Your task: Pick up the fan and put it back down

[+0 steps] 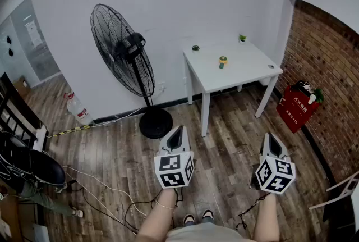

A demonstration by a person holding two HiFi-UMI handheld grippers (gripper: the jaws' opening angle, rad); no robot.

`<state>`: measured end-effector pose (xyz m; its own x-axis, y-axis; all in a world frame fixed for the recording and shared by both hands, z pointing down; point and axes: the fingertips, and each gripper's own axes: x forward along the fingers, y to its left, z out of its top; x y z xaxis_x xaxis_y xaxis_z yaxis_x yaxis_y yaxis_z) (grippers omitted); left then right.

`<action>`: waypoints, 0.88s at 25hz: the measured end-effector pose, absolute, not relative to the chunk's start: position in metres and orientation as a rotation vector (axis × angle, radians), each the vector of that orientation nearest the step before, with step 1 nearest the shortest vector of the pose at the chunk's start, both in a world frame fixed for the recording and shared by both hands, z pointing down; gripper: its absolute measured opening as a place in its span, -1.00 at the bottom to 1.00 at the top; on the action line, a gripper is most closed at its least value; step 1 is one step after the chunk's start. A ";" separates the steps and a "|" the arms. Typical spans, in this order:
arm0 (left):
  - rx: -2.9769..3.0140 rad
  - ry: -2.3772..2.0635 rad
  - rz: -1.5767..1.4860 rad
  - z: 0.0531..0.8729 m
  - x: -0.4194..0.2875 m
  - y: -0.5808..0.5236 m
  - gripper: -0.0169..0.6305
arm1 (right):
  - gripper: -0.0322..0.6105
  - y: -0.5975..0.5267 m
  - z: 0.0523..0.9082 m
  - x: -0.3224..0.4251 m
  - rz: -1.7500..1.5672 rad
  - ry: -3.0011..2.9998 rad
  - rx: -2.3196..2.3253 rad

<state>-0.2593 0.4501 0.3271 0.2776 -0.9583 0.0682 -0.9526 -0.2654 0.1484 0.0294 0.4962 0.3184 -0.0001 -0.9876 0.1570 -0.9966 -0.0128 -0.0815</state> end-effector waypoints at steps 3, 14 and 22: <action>2.387 -1.797 -0.047 0.325 -0.257 0.452 -0.91 | -0.90 0.498 0.315 0.033 0.251 -2.161 2.196; 2.407 -1.769 -0.045 0.327 -0.253 0.450 -0.91 | -0.90 0.499 0.323 0.035 0.303 -2.190 2.178; 2.406 -1.765 0.025 0.332 -0.255 0.445 -0.91 | -0.90 0.500 0.326 0.035 0.323 -2.180 2.164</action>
<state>-0.2550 0.4448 0.3322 0.3045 -0.9466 0.1061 -0.9492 -0.2922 0.1169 0.0347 0.4997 0.3261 -0.0173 -0.9828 0.1841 -0.9939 -0.0032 -0.1105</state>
